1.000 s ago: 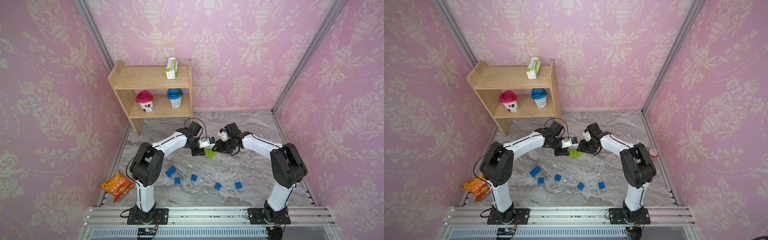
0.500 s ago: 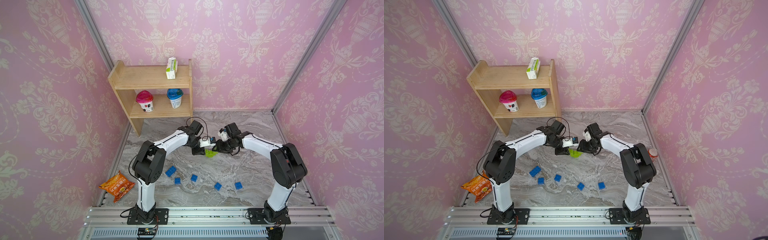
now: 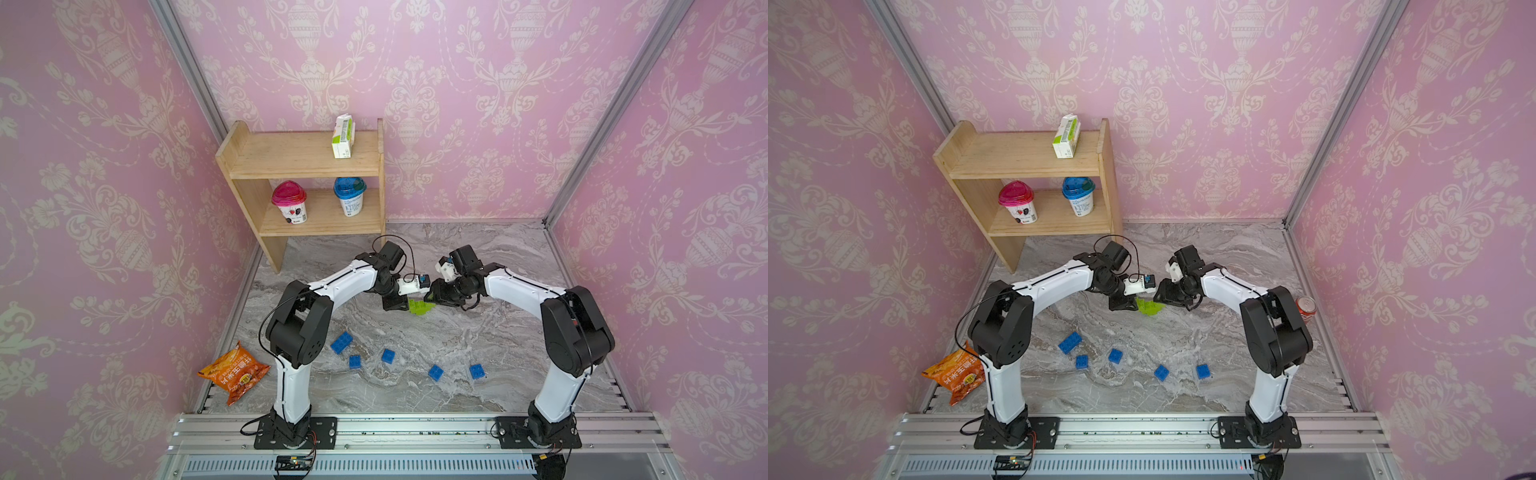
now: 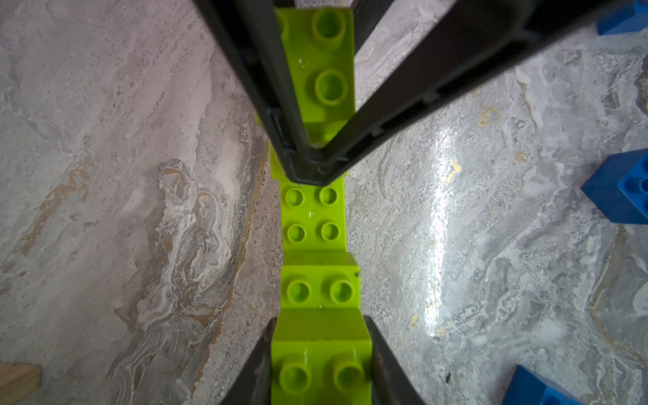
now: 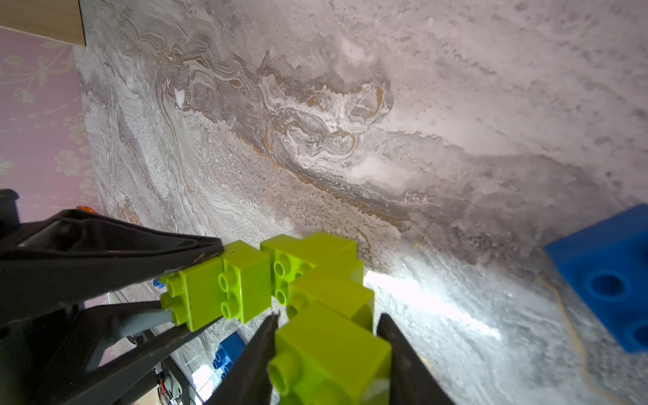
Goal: Assemble the letter v with lego
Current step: Assemble the lego brick with the lego brick.
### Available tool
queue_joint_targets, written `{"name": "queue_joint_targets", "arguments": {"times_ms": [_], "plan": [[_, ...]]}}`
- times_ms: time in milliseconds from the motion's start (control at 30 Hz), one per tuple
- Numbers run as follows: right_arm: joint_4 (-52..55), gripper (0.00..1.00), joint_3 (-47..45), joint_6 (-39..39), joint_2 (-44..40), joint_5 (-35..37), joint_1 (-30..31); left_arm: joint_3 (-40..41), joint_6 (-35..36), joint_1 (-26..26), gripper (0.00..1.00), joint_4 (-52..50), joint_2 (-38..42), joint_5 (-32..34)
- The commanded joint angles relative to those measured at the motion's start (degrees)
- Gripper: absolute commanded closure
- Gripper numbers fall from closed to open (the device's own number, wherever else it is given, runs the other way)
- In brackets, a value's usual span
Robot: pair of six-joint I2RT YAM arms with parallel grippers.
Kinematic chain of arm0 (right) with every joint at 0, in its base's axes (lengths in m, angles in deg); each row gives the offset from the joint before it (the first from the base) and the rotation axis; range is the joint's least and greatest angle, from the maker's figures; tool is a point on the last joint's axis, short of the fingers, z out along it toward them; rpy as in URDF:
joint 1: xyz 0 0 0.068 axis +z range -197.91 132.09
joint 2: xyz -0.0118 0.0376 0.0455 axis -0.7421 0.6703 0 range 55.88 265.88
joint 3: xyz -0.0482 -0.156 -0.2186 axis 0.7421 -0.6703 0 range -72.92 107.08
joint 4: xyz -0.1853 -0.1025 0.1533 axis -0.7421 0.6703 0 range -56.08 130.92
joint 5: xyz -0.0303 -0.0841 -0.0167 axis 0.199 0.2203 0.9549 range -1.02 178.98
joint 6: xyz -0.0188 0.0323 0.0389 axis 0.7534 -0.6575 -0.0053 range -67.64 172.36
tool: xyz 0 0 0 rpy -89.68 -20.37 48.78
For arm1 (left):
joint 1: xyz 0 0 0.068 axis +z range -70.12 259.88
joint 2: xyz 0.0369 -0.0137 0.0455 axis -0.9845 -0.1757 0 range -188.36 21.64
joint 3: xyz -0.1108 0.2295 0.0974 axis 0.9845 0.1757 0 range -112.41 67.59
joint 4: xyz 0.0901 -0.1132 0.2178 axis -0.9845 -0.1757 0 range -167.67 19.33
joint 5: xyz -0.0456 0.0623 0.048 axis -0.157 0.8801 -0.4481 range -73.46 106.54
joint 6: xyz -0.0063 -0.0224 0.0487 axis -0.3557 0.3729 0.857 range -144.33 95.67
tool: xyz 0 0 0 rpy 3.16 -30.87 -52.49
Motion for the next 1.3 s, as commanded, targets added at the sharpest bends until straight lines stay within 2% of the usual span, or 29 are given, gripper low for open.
{"name": "queue_joint_targets", "arguments": {"times_ms": [0,1267], "plan": [[-0.66,0.53,-0.57,0.48,1.83,-0.56,-0.27,-0.96,1.05,0.39,1.00,-1.75,-0.76,0.79],[-0.66,0.55,0.31,0.68,3.37,-1.18,-0.28,-3.90,2.38,0.18,1.00,-4.96,-2.63,1.45]]}}
